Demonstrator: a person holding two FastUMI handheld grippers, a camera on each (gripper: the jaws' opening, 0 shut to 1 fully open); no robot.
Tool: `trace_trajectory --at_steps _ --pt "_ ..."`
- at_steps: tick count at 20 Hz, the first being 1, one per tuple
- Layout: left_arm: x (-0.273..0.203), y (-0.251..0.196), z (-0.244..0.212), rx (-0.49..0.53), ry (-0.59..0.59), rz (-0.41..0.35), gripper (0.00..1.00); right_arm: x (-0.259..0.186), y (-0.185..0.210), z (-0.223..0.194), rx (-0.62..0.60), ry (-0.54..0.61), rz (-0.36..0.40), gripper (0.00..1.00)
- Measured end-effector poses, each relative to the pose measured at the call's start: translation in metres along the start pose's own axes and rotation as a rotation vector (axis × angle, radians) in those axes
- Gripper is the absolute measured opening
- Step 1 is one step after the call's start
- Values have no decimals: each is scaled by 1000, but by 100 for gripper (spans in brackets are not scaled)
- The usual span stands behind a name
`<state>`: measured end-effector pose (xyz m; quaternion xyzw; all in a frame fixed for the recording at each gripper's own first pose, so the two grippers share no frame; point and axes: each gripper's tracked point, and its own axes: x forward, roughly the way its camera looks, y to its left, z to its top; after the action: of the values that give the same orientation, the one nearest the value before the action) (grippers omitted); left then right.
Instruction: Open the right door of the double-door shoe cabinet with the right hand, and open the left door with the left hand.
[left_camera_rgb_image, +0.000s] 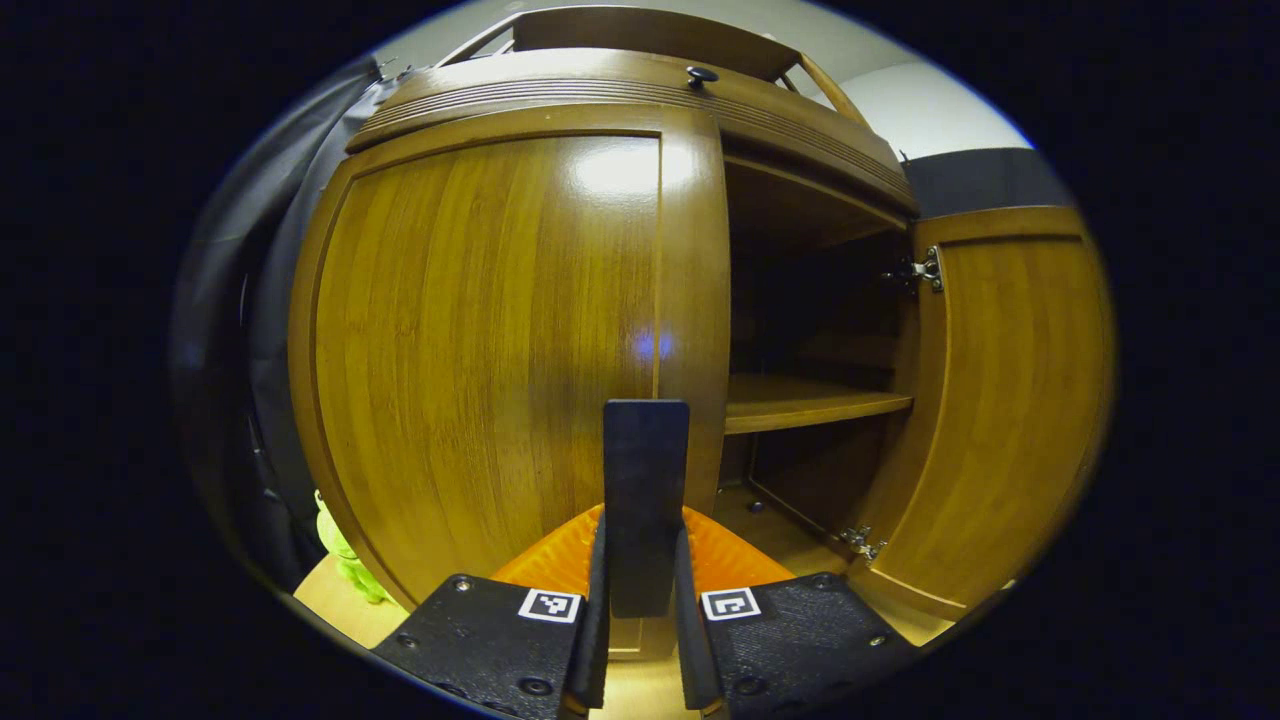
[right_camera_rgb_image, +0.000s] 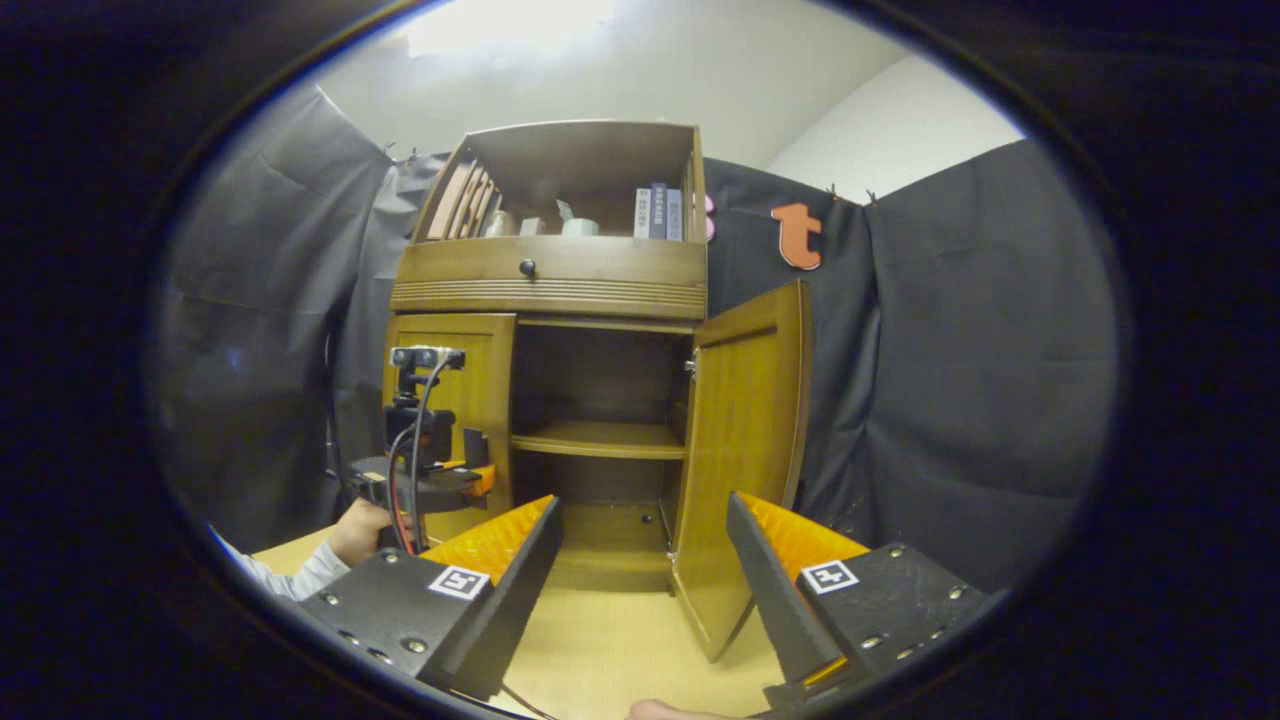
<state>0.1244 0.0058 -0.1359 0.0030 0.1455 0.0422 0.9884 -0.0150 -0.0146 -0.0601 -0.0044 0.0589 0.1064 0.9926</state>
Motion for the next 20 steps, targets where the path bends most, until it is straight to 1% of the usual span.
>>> trace_trajectory --at_steps 1,2,4,7,9,11,12,13,14,15,17,18,19,20 --pt "-4 0 0 11 2 -11 30 -4 2 -3 1 8 -9 100" --pt "-9 1 -1 16 6 -19 30 -9 4 -2 10 7 -17 94" --pt "-16 0 -1 19 14 -28 30 -17 8 -4 34 14 -21 100" --pt "-29 1 -4 24 40 -32 30 -29 4 -3 45 3 -38 98" --pt "-47 5 -4 20 47 -38 30 -38 6 1 73 -7 -29 94" --pt "-58 8 -4 19 46 -42 30 -47 2 7 77 -27 -35 100" --pt "-65 10 -5 24 43 -44 30 -51 -1 11 69 -38 -42 94" --pt "-74 12 -4 28 40 -44 30 -55 -3 14 65 -51 -53 98" --pt "-82 14 -4 34 38 -46 30 -60 -6 20 66 -72 -61 94" --pt "-90 18 -4 38 34 -49 30 -65 -7 25 69 -91 -60 100" --pt "-106 24 -2 45 23 -59 29 -69 -4 29 68 -105 -54 100" --pt "-113 27 -3 48 20 -64 30 -70 -5 29 63 -106 -57 94" --pt "-120 31 -4 48 19 -67 29 -71 -6 27 58 -100 -58 98" --pt "-126 35 -3 46 13 -69 30 -70 -5 25 57 -94 -56 98"
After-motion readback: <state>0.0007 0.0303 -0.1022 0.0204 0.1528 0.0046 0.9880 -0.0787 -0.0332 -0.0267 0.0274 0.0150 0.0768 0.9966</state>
